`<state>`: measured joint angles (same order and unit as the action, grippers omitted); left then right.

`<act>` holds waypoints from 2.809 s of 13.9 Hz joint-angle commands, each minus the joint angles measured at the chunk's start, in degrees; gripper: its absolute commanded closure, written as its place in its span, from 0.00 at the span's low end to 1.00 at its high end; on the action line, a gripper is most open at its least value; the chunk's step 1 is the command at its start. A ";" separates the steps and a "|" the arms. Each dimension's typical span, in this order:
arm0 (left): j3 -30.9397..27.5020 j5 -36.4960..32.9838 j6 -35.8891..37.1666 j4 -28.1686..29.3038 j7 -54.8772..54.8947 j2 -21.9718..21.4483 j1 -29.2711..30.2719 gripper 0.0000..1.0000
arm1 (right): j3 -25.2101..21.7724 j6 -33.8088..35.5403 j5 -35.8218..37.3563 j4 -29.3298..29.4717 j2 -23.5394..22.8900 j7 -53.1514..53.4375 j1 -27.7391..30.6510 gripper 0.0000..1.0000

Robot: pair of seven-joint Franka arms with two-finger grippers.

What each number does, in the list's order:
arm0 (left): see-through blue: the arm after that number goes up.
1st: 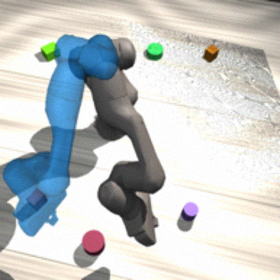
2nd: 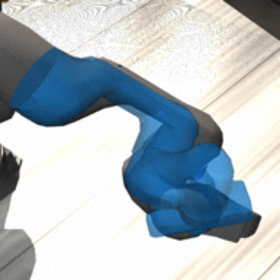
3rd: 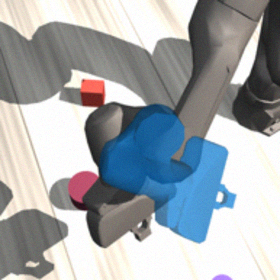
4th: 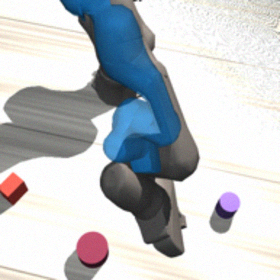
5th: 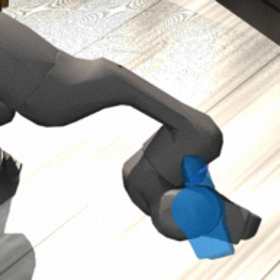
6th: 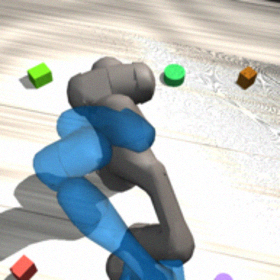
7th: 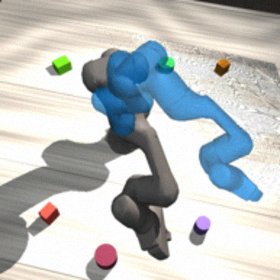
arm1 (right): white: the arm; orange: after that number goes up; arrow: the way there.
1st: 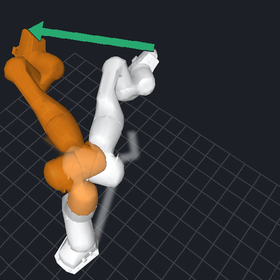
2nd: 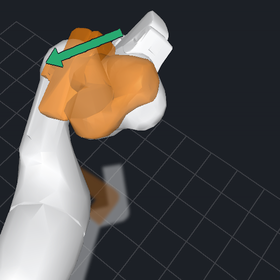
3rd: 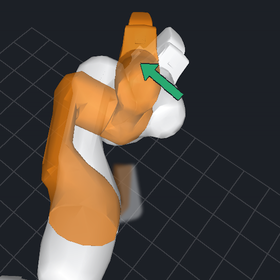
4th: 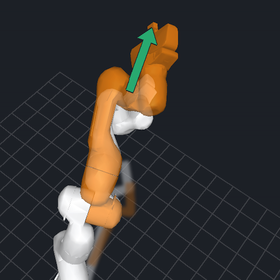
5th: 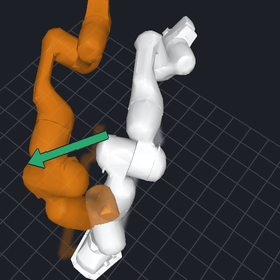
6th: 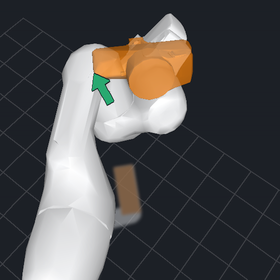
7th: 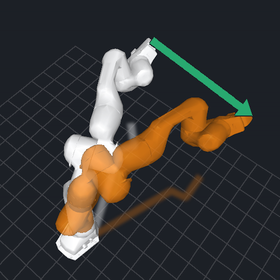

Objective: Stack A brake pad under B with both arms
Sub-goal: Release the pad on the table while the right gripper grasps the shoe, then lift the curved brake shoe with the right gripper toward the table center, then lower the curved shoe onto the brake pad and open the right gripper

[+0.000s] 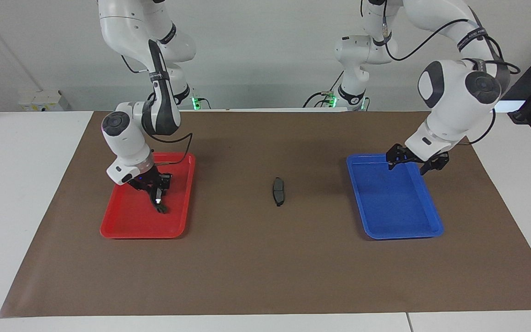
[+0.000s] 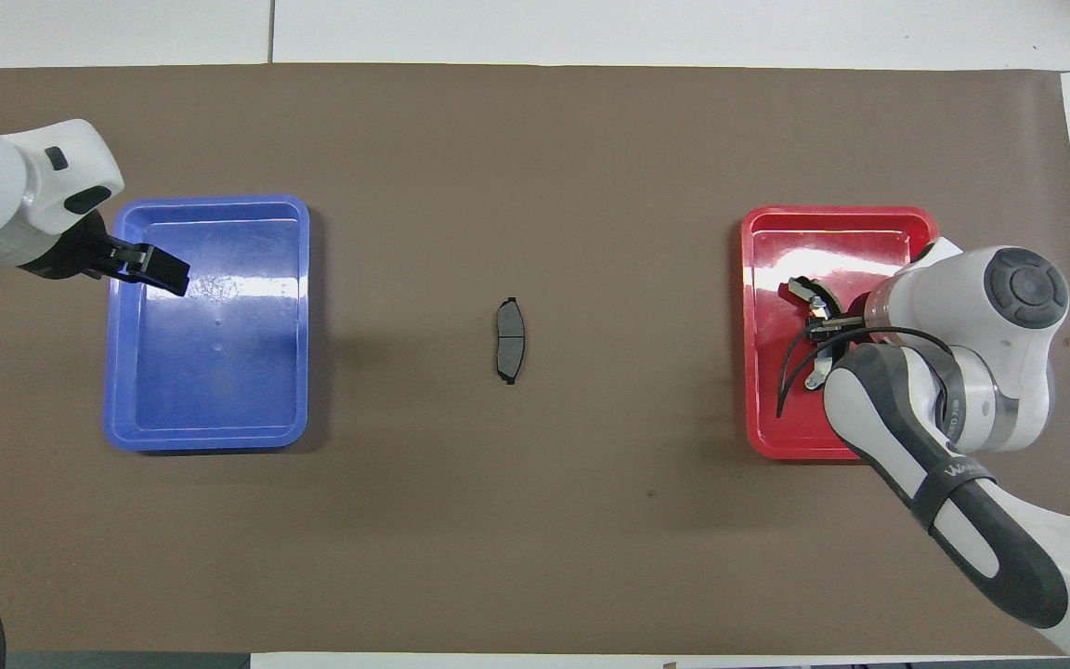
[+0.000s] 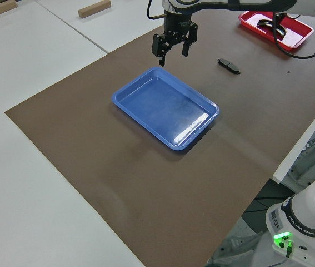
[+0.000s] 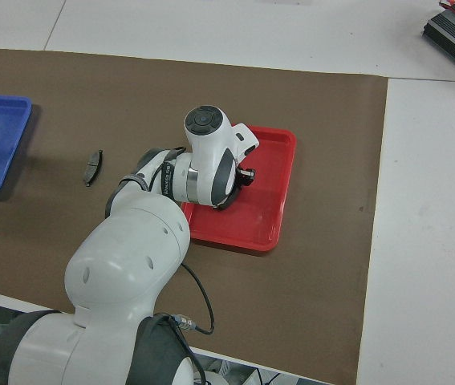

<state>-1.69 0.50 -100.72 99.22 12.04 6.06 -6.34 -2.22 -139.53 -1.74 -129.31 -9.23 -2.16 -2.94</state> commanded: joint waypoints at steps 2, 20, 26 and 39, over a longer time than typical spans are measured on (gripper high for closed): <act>0.72 -0.67 5.96 0.80 0.79 -6.22 2.03 0.00 | 0.29 3.37 -1.07 1.24 0.61 -2.32 0.22 1.00; 0.63 -0.94 9.66 1.06 0.79 -9.83 3.61 0.00 | 0.46 21.59 -0.02 38.17 -16.70 38.36 -28.42 1.00; 0.63 -0.94 9.66 1.06 0.79 -9.83 3.61 0.00 | 0.46 15.88 -0.19 34.57 -18.11 38.63 -32.13 1.00; 0.63 -0.94 9.66 1.06 0.79 -9.83 3.61 0.00 | 0.46 13.85 -0.63 33.86 -20.56 41.53 -35.64 1.00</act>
<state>-1.55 0.49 -90.90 99.31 12.62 -2.61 -3.27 -1.57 -124.14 -2.00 -94.83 -29.83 37.23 -37.38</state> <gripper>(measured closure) 0.000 0.568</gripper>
